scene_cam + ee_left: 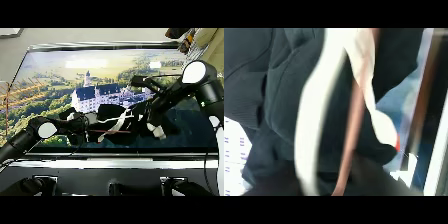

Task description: Fold the clothes and pants, and hang the long-sleeved shirts on hangers.

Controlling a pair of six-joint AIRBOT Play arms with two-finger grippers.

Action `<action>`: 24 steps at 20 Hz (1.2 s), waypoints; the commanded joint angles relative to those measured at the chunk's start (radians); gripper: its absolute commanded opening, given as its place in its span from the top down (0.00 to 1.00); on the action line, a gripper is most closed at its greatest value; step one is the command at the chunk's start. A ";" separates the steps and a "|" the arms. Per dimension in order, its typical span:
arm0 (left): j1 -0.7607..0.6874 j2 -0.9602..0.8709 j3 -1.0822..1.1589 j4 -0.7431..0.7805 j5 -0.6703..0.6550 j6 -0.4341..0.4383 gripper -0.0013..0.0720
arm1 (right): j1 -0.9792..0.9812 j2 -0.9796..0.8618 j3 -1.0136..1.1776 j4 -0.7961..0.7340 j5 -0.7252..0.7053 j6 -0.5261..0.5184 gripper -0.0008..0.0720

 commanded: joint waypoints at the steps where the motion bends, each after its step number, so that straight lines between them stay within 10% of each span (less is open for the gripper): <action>1: 0.000 0.008 0.000 0.055 0.048 -0.183 0.28 | -0.001 0.055 -0.002 -0.105 -0.036 -0.006 0.93; 7: 0.023 0.072 0.011 0.252 0.113 -0.525 0.04 | -0.001 0.148 -0.002 -0.231 -0.067 0.009 0.93; 11: 0.192 0.131 0.014 0.234 0.071 -1.112 0.04 | -0.001 0.168 -0.002 -0.232 -0.083 0.066 0.93; 15: 0.135 0.047 0.013 -0.031 0.077 -1.091 0.04 | -0.001 0.168 -0.002 -0.229 -0.069 0.096 0.93; 24: -0.139 -0.224 0.015 -0.020 0.300 -1.152 0.04 | -0.001 0.168 -0.002 -0.230 -0.061 0.146 0.92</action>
